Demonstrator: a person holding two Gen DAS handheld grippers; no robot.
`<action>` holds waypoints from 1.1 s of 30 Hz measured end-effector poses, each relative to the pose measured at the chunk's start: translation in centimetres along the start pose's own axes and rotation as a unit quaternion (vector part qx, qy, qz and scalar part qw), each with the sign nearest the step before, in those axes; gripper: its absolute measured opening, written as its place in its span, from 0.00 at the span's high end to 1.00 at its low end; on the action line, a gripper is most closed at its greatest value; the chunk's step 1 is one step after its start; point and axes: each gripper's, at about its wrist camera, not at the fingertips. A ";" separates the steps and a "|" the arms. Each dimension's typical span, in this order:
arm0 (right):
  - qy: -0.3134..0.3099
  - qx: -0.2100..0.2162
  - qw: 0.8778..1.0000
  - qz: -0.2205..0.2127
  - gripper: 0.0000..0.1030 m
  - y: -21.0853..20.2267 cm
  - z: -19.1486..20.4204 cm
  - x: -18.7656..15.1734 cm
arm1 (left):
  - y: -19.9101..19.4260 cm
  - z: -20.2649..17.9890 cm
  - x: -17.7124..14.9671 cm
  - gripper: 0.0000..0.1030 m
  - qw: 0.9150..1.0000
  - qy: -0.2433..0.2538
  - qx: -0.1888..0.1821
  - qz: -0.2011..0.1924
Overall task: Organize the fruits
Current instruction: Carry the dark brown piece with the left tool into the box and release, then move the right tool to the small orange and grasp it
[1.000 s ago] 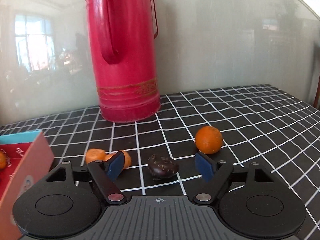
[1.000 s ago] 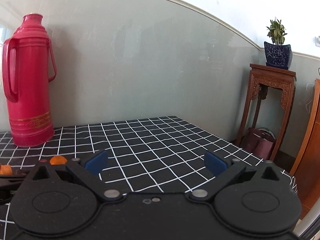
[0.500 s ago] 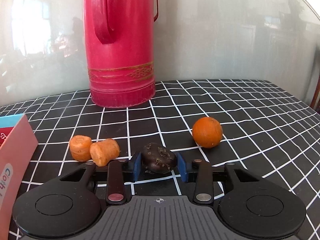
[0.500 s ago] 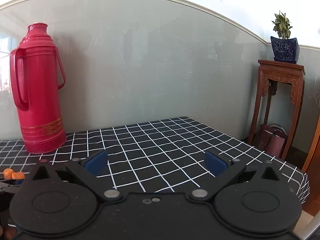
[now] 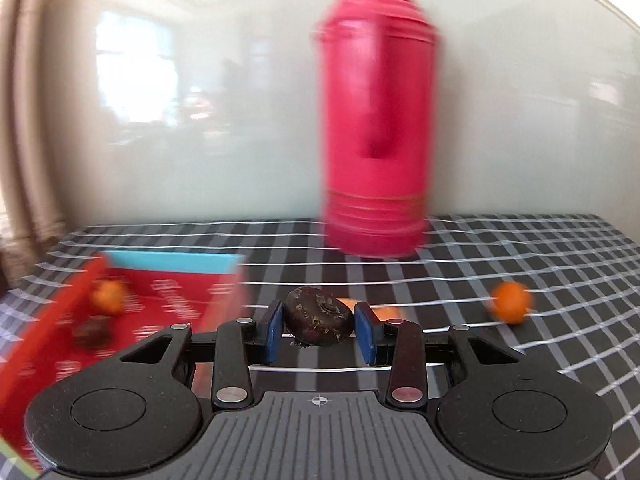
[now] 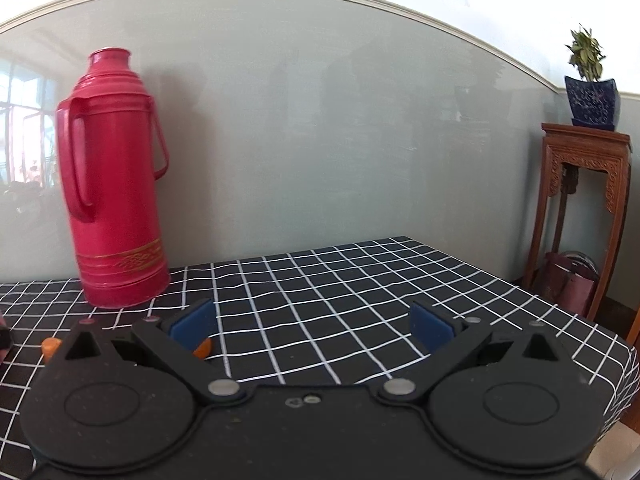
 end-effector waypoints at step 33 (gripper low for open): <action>-0.038 0.079 0.991 0.099 0.06 6.3 6.3 -0.4 | -3.3 13.8 -3.2 0.07 0.983 -0.108 0.145 0.009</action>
Point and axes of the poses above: each gripper's, at about its wrist camera, not at the fingertips, and y roughly the way its jaws point, z to its left, x to its top, and after that the axes turned 7 degrees about z, right-handed
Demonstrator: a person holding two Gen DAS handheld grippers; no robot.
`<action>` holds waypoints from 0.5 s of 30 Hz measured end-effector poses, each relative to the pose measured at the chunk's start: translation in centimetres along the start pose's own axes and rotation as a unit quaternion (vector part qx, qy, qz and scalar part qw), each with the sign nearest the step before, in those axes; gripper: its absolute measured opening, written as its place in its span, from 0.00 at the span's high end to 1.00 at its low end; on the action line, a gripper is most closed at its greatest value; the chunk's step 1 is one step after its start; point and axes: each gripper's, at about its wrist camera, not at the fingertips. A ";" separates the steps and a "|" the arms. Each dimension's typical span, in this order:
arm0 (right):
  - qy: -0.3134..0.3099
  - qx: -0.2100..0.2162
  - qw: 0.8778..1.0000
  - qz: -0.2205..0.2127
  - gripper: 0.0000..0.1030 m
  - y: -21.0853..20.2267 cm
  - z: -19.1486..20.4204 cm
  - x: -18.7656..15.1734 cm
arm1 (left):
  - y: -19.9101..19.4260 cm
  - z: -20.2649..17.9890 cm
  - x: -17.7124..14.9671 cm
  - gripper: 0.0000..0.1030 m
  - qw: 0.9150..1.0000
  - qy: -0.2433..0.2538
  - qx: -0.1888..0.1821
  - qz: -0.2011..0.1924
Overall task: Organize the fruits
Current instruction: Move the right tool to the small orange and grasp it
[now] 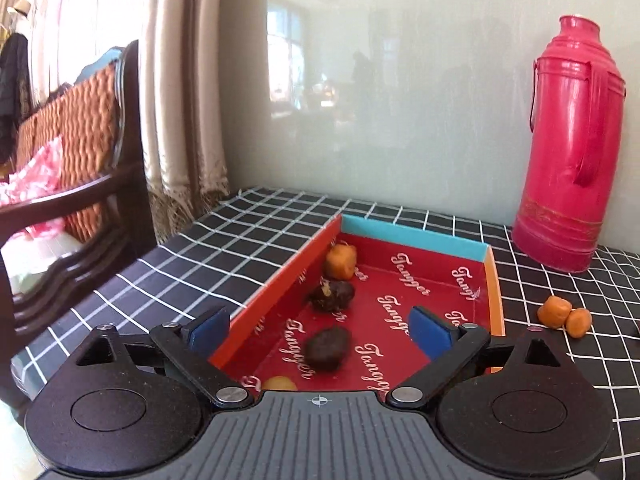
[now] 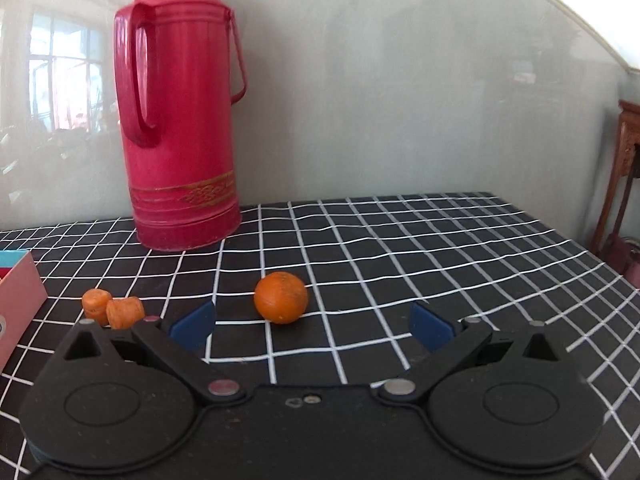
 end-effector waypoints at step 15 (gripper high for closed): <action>0.038 -0.003 0.996 0.083 0.31 7.7 1.4 2.7 | -0.1 3.4 -0.4 0.01 0.999 -0.015 0.042 -0.009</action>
Point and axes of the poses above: each gripper's, at about its wrist camera, not at the fingertips, and y roughly the way its jaws point, z to its left, x to its top, and after that the axes turned 7 degrees about z, right-handed
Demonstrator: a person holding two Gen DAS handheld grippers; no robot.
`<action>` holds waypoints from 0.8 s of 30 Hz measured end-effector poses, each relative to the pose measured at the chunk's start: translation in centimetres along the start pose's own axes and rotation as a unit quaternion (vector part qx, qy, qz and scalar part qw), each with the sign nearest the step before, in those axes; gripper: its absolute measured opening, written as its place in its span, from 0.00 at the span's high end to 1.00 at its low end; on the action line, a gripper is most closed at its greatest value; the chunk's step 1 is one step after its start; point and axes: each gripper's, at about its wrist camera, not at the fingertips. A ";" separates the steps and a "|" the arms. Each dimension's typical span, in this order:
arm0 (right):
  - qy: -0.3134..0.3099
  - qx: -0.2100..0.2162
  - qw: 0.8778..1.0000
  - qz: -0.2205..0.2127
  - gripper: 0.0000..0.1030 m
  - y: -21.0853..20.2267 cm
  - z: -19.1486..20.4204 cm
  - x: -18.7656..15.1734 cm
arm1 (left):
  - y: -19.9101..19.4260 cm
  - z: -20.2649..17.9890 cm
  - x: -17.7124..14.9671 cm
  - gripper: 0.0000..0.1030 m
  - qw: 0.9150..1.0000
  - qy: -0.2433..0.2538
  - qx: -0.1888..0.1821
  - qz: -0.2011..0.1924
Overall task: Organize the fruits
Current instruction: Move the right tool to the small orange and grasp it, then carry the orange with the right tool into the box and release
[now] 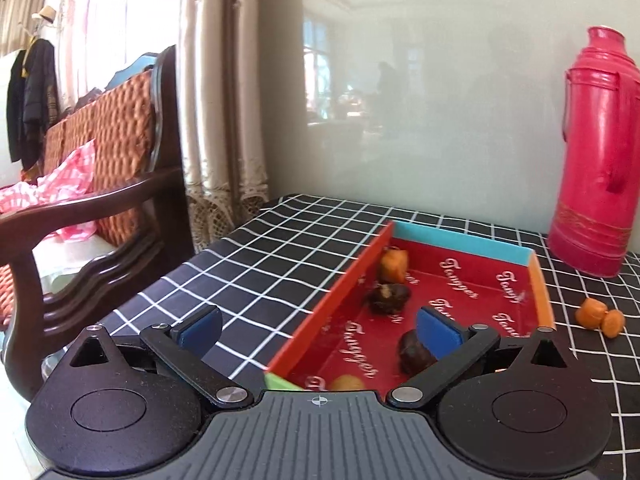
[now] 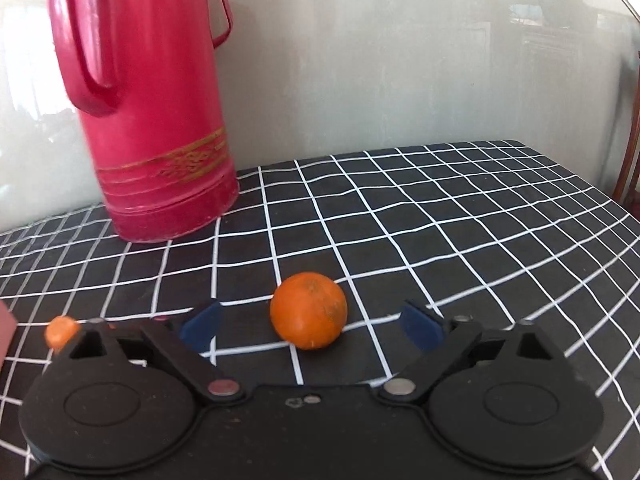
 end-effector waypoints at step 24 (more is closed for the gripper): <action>-0.098 0.108 0.982 -0.118 0.68 -9.3 4.4 -2.6 | 0.1 1.8 -0.2 0.00 1.000 -0.016 0.019 0.008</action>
Point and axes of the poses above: each gripper's, at about its wrist camera, not at the fingertips, and y roughly the way its jaws point, z to its left, x to its top, and after that the axes turned 7 degrees about z, right-handed
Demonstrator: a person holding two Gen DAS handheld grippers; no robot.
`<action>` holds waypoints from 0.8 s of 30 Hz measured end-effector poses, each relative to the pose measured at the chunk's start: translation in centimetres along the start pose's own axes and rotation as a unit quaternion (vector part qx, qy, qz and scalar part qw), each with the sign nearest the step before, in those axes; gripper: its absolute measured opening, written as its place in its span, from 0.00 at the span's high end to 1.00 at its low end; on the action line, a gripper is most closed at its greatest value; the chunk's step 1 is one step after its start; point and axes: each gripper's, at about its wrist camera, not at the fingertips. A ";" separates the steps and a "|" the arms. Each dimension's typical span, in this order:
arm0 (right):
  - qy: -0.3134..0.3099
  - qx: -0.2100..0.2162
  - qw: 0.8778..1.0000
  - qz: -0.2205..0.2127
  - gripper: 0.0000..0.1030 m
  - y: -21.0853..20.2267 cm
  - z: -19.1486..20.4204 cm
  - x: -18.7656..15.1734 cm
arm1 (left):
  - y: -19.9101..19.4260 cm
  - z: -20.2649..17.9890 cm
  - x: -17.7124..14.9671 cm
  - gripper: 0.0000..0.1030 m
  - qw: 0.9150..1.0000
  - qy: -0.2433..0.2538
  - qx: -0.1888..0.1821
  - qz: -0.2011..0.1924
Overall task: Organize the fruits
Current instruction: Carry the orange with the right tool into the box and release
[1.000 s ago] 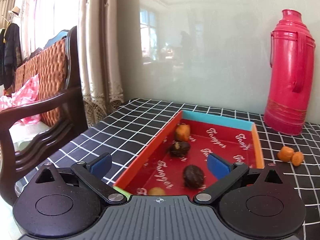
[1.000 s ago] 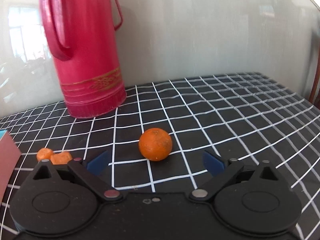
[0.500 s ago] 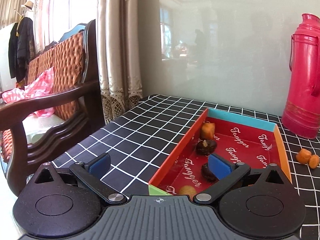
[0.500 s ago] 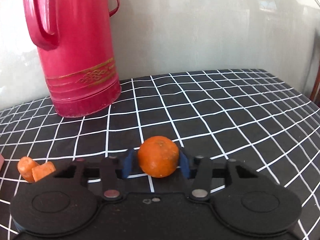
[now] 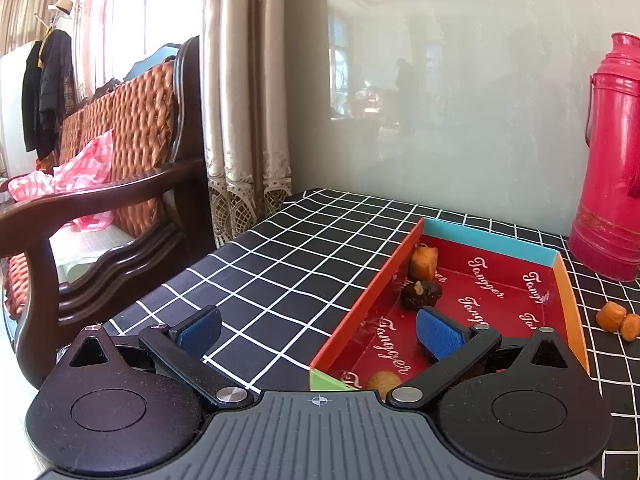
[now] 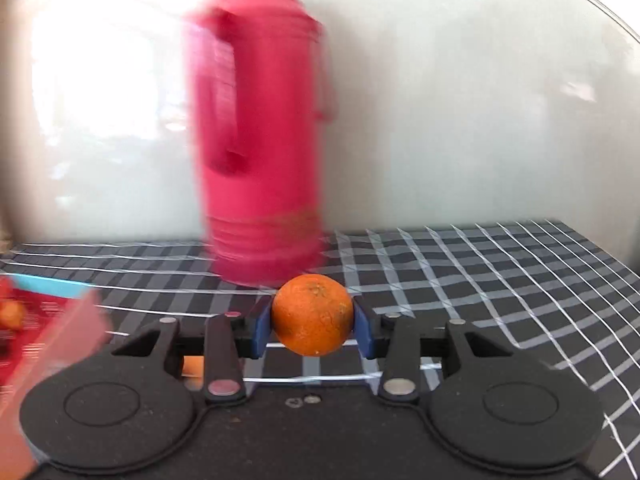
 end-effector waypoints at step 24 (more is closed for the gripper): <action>-0.165 0.223 0.959 0.051 0.62 -2.7 16.9 -3.6 | 0.1 5.8 -0.1 0.00 0.998 -0.035 0.049 0.003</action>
Point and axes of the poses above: each gripper's, at about its wrist camera, not at the fingertips, and y roughly the way its jaws point, z to its left, x to its top, and after that the axes turned 7 degrees about z, right-handed
